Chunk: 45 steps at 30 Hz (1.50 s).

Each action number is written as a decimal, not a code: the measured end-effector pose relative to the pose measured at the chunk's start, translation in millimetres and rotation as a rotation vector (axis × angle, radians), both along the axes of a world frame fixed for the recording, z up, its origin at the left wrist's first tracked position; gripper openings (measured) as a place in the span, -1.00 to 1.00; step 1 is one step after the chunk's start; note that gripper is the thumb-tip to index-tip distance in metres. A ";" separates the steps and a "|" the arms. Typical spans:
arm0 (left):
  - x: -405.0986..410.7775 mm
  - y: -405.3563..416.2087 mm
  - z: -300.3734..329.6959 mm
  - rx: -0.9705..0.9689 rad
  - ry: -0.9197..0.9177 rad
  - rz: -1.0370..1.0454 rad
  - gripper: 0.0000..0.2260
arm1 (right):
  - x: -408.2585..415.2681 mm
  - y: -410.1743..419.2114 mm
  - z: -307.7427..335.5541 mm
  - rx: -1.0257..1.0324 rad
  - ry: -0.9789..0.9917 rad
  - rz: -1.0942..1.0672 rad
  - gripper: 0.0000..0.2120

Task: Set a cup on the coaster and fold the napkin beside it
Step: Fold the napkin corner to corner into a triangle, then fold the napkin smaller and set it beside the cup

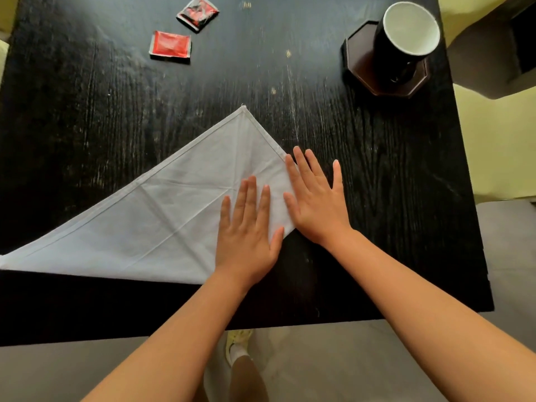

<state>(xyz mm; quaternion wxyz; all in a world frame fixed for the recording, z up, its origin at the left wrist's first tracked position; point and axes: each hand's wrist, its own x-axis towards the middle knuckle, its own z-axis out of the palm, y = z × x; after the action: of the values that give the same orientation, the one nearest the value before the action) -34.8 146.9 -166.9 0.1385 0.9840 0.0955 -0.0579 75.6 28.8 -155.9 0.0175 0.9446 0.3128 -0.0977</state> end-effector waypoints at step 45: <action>-108.9 156.5 59.7 -1.104 -0.404 1.886 -0.93 | 48.2 90.2 18.5 -0.234 -0.067 0.324 -0.45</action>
<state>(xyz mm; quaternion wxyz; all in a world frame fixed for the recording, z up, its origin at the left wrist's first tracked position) -143.7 303.4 -107.2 0.5592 0.3119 0.7424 0.1973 123.8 119.0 -137.4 0.1530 0.8762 0.4464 -0.0979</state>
